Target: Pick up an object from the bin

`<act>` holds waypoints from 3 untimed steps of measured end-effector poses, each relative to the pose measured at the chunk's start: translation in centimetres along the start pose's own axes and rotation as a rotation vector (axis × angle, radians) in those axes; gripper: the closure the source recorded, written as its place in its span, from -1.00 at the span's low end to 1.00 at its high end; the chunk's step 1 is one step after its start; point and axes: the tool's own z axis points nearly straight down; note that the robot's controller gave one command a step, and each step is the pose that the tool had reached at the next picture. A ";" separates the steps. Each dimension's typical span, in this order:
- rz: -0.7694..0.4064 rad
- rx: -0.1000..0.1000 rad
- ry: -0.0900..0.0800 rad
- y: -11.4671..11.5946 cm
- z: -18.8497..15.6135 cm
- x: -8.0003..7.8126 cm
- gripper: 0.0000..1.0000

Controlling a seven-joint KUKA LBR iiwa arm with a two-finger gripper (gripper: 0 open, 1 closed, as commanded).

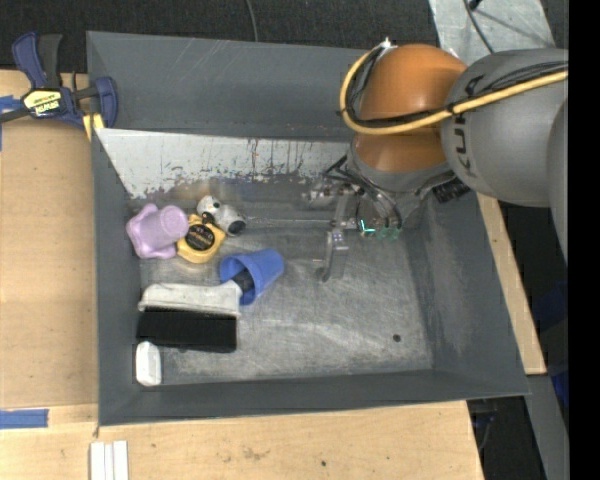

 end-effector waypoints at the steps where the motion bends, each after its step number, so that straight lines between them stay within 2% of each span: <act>1: 0.000 0.000 -0.008 0.0 -0.5 -0.2 -1.00; 2: 0.006 0.000 -0.014 3.5 4.3 0.0 -1.00; 3: -0.102 0.002 -0.025 9.2 6.3 0.9 1.00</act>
Offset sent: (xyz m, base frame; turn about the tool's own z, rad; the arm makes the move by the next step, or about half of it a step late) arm -0.0046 0.0496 -0.0648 0.0039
